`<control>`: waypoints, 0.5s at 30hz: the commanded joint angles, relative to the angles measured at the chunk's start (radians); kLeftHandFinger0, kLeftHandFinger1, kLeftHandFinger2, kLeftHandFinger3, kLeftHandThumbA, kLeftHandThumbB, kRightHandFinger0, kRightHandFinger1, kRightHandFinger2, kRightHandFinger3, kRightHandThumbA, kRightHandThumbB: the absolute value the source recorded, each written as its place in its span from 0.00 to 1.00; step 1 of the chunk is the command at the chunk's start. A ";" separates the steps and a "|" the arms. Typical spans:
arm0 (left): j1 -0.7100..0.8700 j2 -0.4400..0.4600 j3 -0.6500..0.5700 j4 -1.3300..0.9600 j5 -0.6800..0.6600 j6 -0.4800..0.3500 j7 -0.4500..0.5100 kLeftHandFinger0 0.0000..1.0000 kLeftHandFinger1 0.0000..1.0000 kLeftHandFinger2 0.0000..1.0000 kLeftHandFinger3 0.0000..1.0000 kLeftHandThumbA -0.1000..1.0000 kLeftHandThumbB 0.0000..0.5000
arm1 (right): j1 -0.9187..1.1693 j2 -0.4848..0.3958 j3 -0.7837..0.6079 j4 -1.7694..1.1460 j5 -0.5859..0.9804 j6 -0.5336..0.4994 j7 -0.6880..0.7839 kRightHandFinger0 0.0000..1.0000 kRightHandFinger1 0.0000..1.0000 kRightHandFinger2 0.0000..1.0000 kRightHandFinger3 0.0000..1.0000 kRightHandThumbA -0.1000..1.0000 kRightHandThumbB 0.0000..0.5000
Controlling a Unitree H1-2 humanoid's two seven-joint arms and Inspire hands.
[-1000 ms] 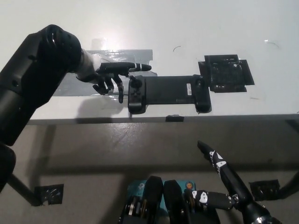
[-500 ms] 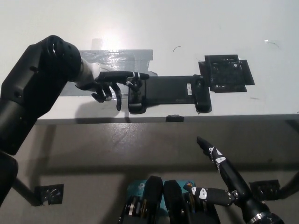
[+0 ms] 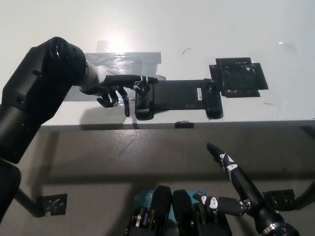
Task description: A controller is being placed at the center of the desk near the left hand and the robot uses its left hand's index finger to press a button at the left area of the controller
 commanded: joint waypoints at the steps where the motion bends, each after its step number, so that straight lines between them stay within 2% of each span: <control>1: -0.039 0.002 0.022 -0.020 0.035 0.020 -0.029 0.03 0.07 0.37 1.00 1.00 0.93 | -0.025 -0.001 -0.006 -0.029 -0.006 -0.001 0.006 1.00 1.00 1.00 1.00 0.92 0.49; 3: -0.033 0.000 0.019 -0.023 0.035 0.020 -0.030 0.00 0.00 0.29 1.00 1.00 0.93 | -0.025 -0.003 -0.007 -0.032 -0.007 -0.001 0.006 1.00 1.00 1.00 1.00 0.92 0.48; 4: -0.035 -0.005 0.024 -0.008 0.040 0.020 -0.044 0.00 0.00 0.27 1.00 1.00 0.96 | -0.026 -0.002 -0.008 -0.030 -0.005 -0.006 0.005 1.00 1.00 1.00 1.00 0.92 0.48; 8: -0.016 -0.015 0.042 -0.003 0.060 0.020 -0.072 0.00 0.00 0.23 1.00 1.00 0.91 | -0.031 -0.001 -0.009 -0.025 -0.004 -0.010 0.005 1.00 1.00 1.00 1.00 0.92 0.47; 9: -0.010 -0.012 0.028 -0.013 0.063 0.020 -0.077 0.07 0.00 0.23 1.00 1.00 0.91 | -0.030 -0.002 -0.008 -0.029 -0.006 -0.009 0.004 1.00 1.00 1.00 1.00 0.92 0.46; 10: 0.003 -0.002 0.005 -0.043 0.067 0.020 -0.070 0.12 0.02 0.29 1.00 1.00 0.91 | -0.029 -0.002 -0.008 -0.032 -0.004 -0.008 0.006 1.00 1.00 1.00 1.00 0.92 0.46; 11: 0.016 0.002 -0.004 -0.062 0.088 0.020 -0.080 0.02 0.06 0.41 1.00 1.00 0.93 | -0.028 -0.003 -0.008 -0.033 -0.004 -0.006 0.006 1.00 1.00 1.00 1.00 0.91 0.46; 12: 0.024 0.001 -0.004 -0.070 0.099 0.020 -0.085 0.00 0.12 0.53 1.00 1.00 0.92 | -0.028 -0.003 -0.009 -0.034 -0.006 -0.005 0.005 1.00 1.00 1.00 1.00 0.92 0.46; 13: 0.034 0.002 -0.003 -0.085 0.101 0.020 -0.086 0.00 0.17 0.60 1.00 1.00 0.89 | -0.030 -0.004 -0.009 -0.035 -0.007 -0.004 0.004 1.00 1.00 1.00 1.00 0.92 0.47; 14: 0.047 0.007 -0.011 -0.105 0.091 0.020 -0.084 0.01 0.20 0.62 1.00 1.00 0.84 | -0.030 -0.004 -0.010 -0.034 -0.007 -0.004 0.004 1.00 1.00 1.00 1.00 0.92 0.47; 15: 0.054 0.007 -0.010 -0.113 0.085 0.020 -0.082 0.12 0.18 0.56 1.00 1.00 0.79 | -0.031 -0.004 -0.011 -0.032 -0.006 -0.006 0.004 1.00 1.00 1.00 1.00 0.92 0.47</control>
